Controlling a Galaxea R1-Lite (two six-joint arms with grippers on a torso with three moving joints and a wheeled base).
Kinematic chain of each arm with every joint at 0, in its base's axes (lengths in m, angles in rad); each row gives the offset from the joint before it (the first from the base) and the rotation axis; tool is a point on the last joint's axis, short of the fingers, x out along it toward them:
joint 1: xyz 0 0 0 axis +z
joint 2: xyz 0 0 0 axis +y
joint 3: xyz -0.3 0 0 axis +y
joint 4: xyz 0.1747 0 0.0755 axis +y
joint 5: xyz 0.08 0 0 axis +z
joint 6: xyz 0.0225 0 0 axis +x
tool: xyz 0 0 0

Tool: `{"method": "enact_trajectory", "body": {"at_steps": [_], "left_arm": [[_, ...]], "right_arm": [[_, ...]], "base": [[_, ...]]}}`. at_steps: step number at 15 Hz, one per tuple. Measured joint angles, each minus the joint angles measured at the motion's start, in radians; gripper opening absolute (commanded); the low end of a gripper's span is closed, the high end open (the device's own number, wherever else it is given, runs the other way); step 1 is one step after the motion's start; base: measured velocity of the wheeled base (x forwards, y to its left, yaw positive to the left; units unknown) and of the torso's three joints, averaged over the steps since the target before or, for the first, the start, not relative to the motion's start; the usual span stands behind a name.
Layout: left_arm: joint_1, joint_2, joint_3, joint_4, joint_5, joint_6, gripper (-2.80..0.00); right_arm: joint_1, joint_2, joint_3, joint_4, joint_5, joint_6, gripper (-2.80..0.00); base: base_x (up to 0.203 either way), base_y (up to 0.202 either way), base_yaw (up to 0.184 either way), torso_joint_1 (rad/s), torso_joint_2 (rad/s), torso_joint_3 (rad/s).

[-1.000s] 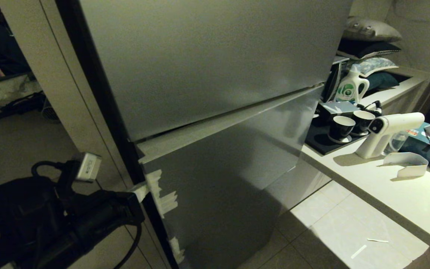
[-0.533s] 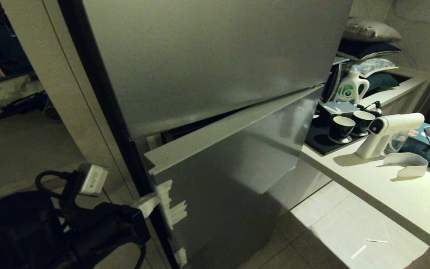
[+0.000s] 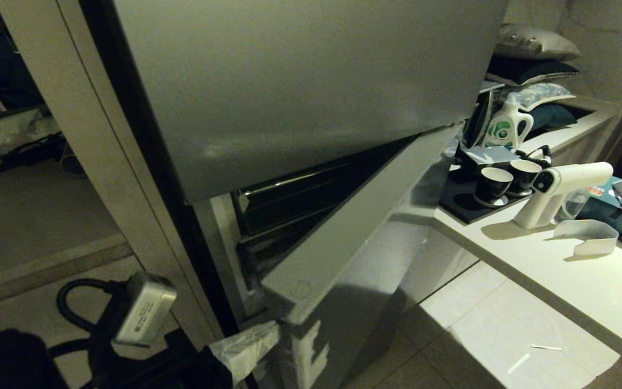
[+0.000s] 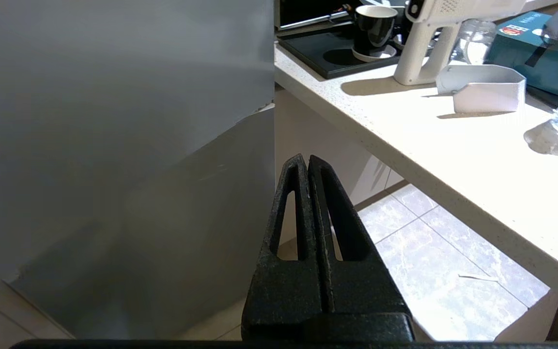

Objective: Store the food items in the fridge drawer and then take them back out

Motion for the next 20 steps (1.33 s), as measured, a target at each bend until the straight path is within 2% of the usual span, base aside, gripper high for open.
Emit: {"method": "enact_trajectory", "body": {"at_steps": [3,5,15,20], "left_arm": [[-0.091,-0.033,0.035,0.005,-0.014,-0.007,-2.80],[-0.112,-0.050,0.049,0.006,-0.052,-0.007,-2.80],[-0.119,-0.071,0.085,0.010,-0.049,-0.002,-2.80],[-0.082,-0.105,0.113,0.009,-0.008,-0.001,-2.80]], "right_arm": [[0.000,0.000,0.000,0.000,0.000,0.000,-2.80],[0.000,0.000,0.000,0.000,0.000,0.000,-2.80],[0.001,0.000,0.000,0.000,0.001,0.000,-2.80],[-0.001,0.000,0.000,0.000,0.000,0.000,-2.80]], "base": [[0.000,0.000,0.000,0.000,0.00,0.000],[0.000,0.000,0.000,0.000,0.00,0.000],[0.000,0.000,0.000,0.000,0.00,0.000],[0.000,0.000,0.000,0.000,0.00,0.000]]}}
